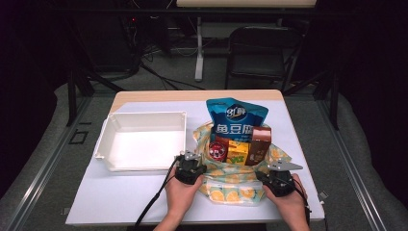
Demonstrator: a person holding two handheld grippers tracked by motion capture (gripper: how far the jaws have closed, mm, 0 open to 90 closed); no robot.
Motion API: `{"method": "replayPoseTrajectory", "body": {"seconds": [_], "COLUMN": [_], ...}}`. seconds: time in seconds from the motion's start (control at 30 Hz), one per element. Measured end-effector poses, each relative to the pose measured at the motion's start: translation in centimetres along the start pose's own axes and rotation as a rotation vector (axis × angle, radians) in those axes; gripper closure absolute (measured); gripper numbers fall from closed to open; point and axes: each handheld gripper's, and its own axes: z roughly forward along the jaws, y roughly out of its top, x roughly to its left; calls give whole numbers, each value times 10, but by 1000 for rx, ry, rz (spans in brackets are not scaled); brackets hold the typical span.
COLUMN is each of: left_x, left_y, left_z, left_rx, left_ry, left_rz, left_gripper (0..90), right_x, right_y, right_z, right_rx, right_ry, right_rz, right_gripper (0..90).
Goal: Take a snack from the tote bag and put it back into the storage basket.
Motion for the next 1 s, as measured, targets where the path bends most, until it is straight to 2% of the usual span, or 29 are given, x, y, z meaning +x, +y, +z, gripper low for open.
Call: {"method": "replayPoseTrajectory", "body": {"seconds": [0.07, 0.13, 0.2, 0.23, 0.27, 0.3, 0.37, 0.4, 0.43, 0.47, 0.5, 0.53, 0.6, 0.63, 0.67, 0.7, 0.73, 0.77, 0.8, 0.83, 0.87, 0.93, 1.0], "left_x": [-1, -2, -2, -2, -1, -2, -3, -6, -6, -8, -8, -8, -8, -9, -9, -9, -9, -9, -7, -7, -7, -1, 1], "left_y": [-1, -2, -3, -3, -5, -5, -5, -5, -5, -3, -3, 0, 3, 10, 10, 18, 24, 24, 35, 35, 41, 55, 59], "left_z": [0, -1, -3, -3, -8, -10, -14, -26, -26, -42, -42, -57, -63, -73, -73, -78, -78, -78, -73, -73, -69, -54, -50], "left_rx": [-6, -10, -31, -31, -50, -67, -76, -115, -115, -159, -159, -203, -220, -258, -258, -298, -309, -309, -308, -308, -304, -280, -278], "left_ry": [0, -11, -22, -22, -31, -37, -33, -28, -28, -23, -23, -38, -35, -14, -14, 15, 18, 18, 41, 41, 62, 117, 132], "left_rz": [18, 24, 28, 28, 31, 32, 38, 58, 58, 68, 68, 68, 73, 86, 86, 85, 74, 74, 62, 62, 60, 39, 39], "left_gripper": [900, 900, 898, 884, 870, 852, 816, 792, 761, 731, 709, 691, 661, 637, 617, 600, 581, 554, 525, 506, 506, 451, 446], "right_x": [-7, -11, -12, -12, -11, -11, -12, -14, -16, -19, -22, -24, -26, -30, -32, -33, -35, -35, -39, -39, -41, -45, -45], "right_y": [-4, -5, -5, -5, -3, -1, 2, 4, 6, 8, 11, 13, 16, 22, 25, 28, 31, 31, 35, 35, 38, 43, 45], "right_z": [5, 2, -10, -10, -26, -34, -49, -56, -62, -67, -71, -73, -73, -71, -68, -66, -64, -64, -58, -58, -54, -44, -41], "right_rx": [31, 17, -46, -46, -120, -154, -218, -244, -281, -317, -337, -357, -370, -383, -395, -398, -401, -401, -408, -408, -411, -406, -406], "right_ry": [6, 43, 80, 80, 95, 96, 74, 53, 39, 31, 12, -4, -16, -44, -63, -82, -90, -90, -95, -95, -94, -69, -57], "right_rz": [30, 58, 57, 57, 41, 37, 12, 3, 10, 29, 43, 61, 73, 89, 95, 103, 119, 119, 147, 147, 149, 148, 146], "right_gripper": [900, 810, 685, 685, 631, 612, 592, 590, 587, 585, 580, 573, 565, 556, 552, 540, 523, 523, 527, 527, 535, 582, 597]}}
